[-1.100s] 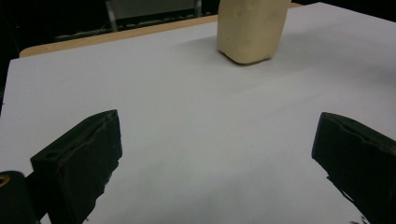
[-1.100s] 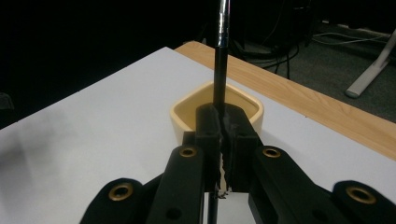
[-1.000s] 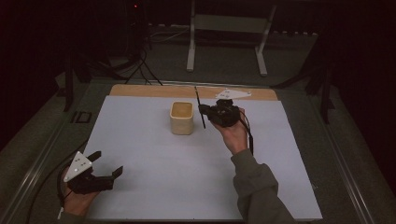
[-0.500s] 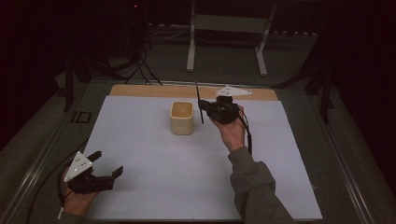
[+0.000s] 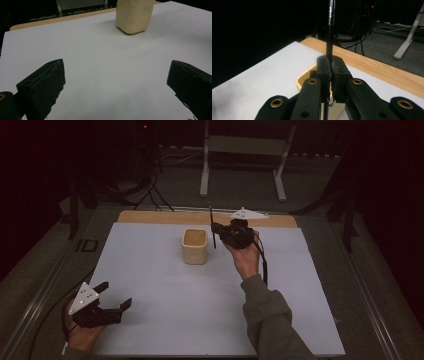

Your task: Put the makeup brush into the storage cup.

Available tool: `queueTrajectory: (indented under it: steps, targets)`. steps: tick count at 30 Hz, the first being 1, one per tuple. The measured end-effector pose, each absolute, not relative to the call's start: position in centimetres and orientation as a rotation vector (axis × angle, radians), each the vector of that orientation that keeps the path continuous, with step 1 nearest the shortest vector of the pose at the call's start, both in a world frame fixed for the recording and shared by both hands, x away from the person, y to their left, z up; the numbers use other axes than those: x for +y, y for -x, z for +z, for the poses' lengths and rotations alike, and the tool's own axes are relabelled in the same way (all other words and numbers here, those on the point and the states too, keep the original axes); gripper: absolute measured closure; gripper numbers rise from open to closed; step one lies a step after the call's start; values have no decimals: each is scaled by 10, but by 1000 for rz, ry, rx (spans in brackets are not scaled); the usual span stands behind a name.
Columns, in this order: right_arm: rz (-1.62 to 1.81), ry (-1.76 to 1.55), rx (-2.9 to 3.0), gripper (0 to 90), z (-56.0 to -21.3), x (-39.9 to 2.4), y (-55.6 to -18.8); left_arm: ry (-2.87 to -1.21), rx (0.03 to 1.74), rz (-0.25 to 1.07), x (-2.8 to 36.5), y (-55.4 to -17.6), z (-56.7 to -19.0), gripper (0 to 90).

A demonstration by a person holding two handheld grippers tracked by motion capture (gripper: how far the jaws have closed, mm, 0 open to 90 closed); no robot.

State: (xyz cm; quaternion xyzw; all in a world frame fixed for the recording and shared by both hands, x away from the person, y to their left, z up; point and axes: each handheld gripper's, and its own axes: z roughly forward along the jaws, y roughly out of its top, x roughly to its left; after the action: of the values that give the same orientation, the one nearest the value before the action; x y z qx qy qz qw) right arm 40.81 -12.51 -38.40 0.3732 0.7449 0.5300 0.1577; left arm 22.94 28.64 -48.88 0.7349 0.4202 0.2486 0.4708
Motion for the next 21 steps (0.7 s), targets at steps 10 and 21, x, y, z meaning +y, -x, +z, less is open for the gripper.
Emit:
queueTrajectory:
  steps: [10,21]
  targets:
    - [1513,-1048,2114,858,-384,-115,-412,-1799,1028,609,287,-229,-489,27]
    - [1548,-1085,2075,858,-388,-113,-418,-1798,1028,608,287,-229,-489,27]
